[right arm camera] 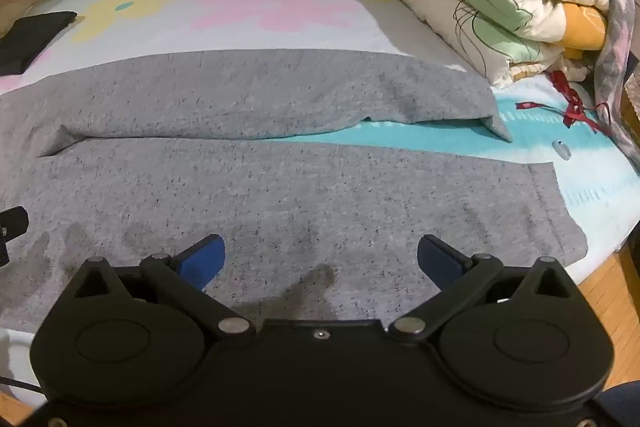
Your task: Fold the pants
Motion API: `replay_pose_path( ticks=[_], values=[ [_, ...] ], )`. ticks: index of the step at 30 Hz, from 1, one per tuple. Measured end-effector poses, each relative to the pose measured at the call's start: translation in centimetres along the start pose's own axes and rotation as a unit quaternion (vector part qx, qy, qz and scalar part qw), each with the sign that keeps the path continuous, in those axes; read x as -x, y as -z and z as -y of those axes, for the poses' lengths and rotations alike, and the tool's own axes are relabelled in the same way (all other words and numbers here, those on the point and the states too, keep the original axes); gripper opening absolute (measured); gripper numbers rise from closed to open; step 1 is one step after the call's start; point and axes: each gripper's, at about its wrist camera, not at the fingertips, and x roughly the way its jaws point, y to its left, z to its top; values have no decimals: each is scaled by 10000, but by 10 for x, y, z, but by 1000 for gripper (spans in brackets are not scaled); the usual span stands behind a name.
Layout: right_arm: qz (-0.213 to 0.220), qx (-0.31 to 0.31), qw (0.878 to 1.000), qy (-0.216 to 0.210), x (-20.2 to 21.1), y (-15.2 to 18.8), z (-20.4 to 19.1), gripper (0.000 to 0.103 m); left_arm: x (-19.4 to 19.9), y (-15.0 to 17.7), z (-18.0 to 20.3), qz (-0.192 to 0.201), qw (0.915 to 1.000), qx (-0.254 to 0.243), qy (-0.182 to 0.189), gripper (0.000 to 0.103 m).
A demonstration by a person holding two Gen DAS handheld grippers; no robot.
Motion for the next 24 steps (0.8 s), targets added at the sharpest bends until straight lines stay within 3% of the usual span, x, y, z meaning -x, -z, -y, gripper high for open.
replay_pose_path(
  ticks=[24],
  values=[
    [-340, -290, 9987, -234, -9, 1, 5, 102, -3, 2, 9, -93, 9996, -269, 58, 67]
  ],
)
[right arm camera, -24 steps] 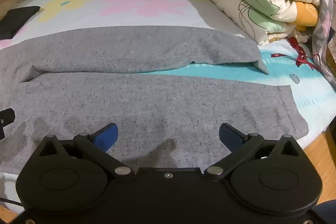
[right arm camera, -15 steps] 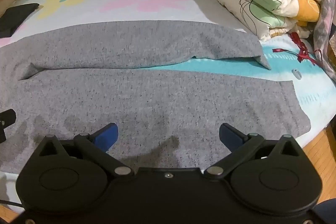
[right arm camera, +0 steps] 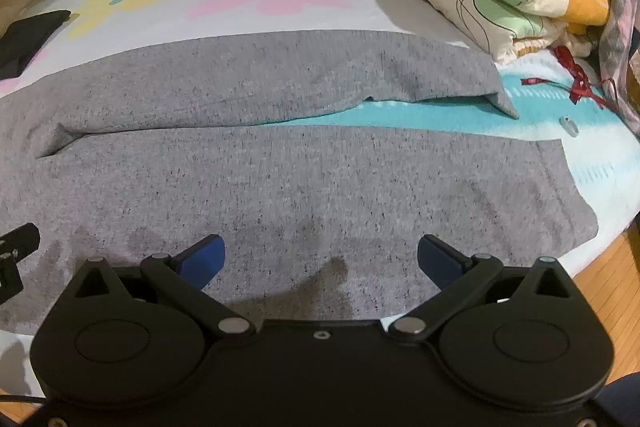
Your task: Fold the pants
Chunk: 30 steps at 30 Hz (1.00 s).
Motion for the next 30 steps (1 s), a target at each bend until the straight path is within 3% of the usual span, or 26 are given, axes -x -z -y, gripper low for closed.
replay_pose_path(
  ticks=[30],
  values=[
    [-95, -75, 9999, -7, -1, -4, 0, 102, 0, 0, 0, -12, 10000, 19, 34, 67]
  ],
)
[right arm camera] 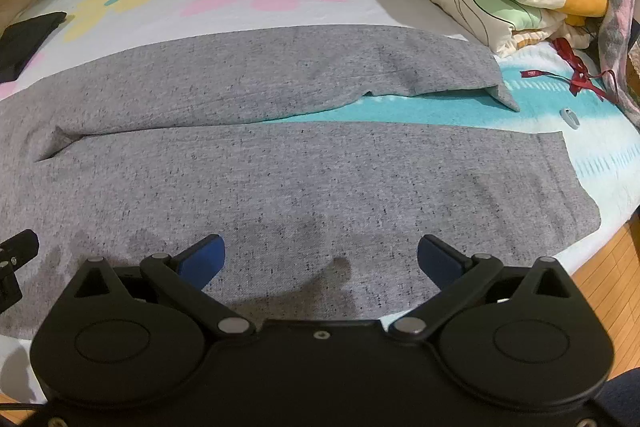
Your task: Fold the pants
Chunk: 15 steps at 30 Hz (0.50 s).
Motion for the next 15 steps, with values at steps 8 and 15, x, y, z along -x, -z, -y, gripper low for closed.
replay_pose_path(
  ticks=[8, 15],
  values=[
    [7, -16, 10000, -15, 0, 1, -1, 102, -2, 0, 2, -17, 10000, -16, -14, 67],
    [79, 84, 9998, 143, 2, 3, -5, 102, -8, 0, -2, -87, 10000, 38, -20, 67]
  ],
)
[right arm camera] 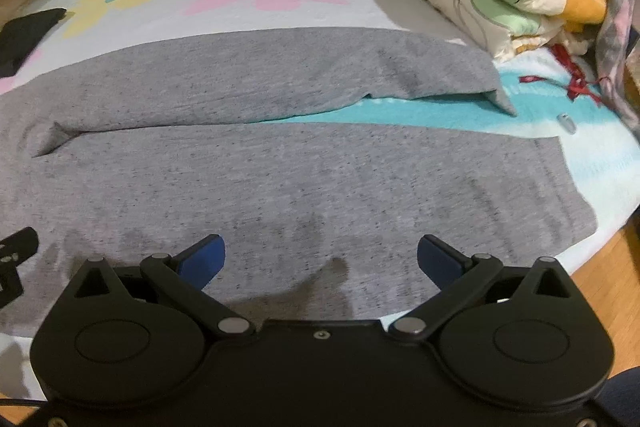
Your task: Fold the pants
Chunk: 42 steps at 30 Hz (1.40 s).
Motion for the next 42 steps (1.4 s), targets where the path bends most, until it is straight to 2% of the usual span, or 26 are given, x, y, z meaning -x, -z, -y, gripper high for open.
replay_pose_path(
  ticks=[4, 7, 9, 11, 14, 18, 21, 24, 25, 28, 32, 36, 42],
  values=[
    [93, -92, 9997, -228, 4, 2, 7, 101, -1, -3, 2, -4, 10000, -56, -31, 67],
    [10, -312, 9985, -442, 4, 0, 14, 101, 2, -11, 5, 54, 9999, -128, 6, 67],
    [6, -542, 9965, -636, 6, -3, 19, 101, 3, -19, 8, 122, 9997, -198, 33, 67],
    [215, -909, 9929, -734, 8, -7, 26, 101, 1, -30, 11, 179, 9993, -311, 73, 67],
    [586, -1194, 9899, -483, 13, -18, 31, 100, -7, -53, 16, 258, 9987, -439, 64, 67],
    [793, -876, 9927, -252, 10, -57, 35, 97, -21, -82, 25, 457, 9972, -596, -13, 67],
    [537, -472, 9972, -207, -11, -96, 39, 95, -38, -95, 33, 516, 9962, -699, -74, 67],
    [166, -351, 9986, -355, -41, -122, 45, 56, -55, -94, 37, 413, 9967, -692, -81, 67],
    [33, -344, 9991, -262, -54, -131, 47, 53, -62, -93, 36, 294, 9974, -648, -61, 67],
    [-106, -251, 9996, 34, -87, -152, 56, 53, -73, -93, 32, -8, 9990, -407, 191, 66],
    [-598, -244, 9975, 280, -129, -185, 61, 53, -77, -98, 36, -17, 9988, -396, 282, 65],
    [-791, -1140, 9899, 273, -164, -221, 73, 55, -78, -99, 41, 24, 9979, -578, 308, 65],
    [-1176, -2196, 9676, 409, -216, -255, 82, 58, -85, -99, 42, -97, 9970, -670, 373, 65]
  ],
)
